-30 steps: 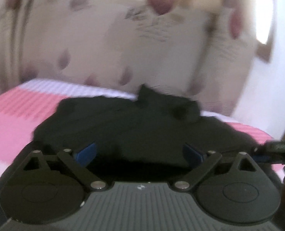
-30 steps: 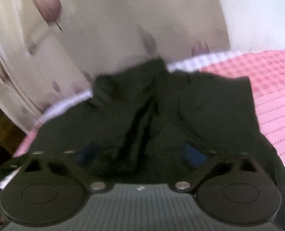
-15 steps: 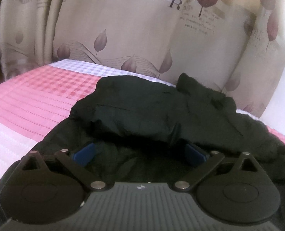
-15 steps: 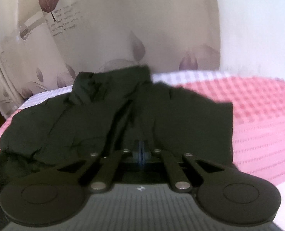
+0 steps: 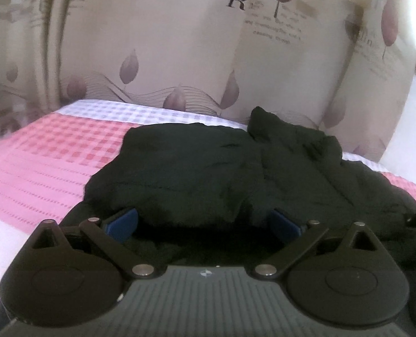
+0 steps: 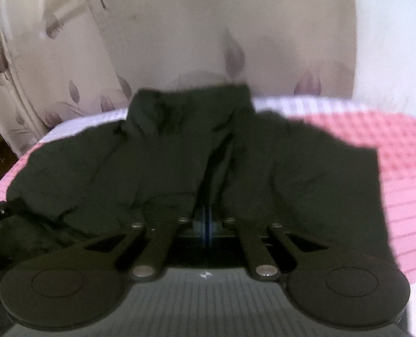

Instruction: Fold large clothes

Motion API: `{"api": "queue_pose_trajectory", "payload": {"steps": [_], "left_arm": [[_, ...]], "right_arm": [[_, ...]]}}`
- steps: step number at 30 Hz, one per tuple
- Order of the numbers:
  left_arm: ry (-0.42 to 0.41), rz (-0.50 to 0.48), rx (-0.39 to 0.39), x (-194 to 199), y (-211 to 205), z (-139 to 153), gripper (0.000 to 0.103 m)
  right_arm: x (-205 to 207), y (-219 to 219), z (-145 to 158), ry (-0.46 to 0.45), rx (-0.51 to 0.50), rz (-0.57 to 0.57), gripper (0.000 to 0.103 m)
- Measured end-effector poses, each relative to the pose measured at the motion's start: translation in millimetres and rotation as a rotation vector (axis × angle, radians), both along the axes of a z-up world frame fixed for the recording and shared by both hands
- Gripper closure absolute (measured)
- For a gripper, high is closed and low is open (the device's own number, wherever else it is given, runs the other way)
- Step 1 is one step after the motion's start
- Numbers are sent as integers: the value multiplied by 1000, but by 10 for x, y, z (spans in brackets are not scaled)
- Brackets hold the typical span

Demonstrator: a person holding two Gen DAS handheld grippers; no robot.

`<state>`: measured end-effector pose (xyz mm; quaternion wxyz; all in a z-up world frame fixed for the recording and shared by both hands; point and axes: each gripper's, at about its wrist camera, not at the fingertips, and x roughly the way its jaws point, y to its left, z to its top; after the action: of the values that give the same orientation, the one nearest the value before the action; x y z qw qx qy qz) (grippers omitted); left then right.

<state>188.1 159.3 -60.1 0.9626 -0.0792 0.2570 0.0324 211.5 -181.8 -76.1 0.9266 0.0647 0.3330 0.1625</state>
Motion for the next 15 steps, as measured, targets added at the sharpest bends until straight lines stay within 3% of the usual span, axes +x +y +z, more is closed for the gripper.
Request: {"api": "queue_pose_trajectory", "payload": {"steps": [1,5,8,12,15], "left_arm": [[-3,-2,-1,53,14,-14,0],[9,52,-44,255,168,-42,0],[-11,208,-55,283,391,-25,1],[31,369,-151,233,822,-106,3],[42,382,-210,165,1003,-149,4]], "right_arm": [[22,39,-22,4,-3,0,99],[54,190,13,2,-7,23,99],[90,328,43,-5,-18,62,99],[93,476,25,-30,-81,82,99],[112,421,-2,-21,-72,71,99]]}}
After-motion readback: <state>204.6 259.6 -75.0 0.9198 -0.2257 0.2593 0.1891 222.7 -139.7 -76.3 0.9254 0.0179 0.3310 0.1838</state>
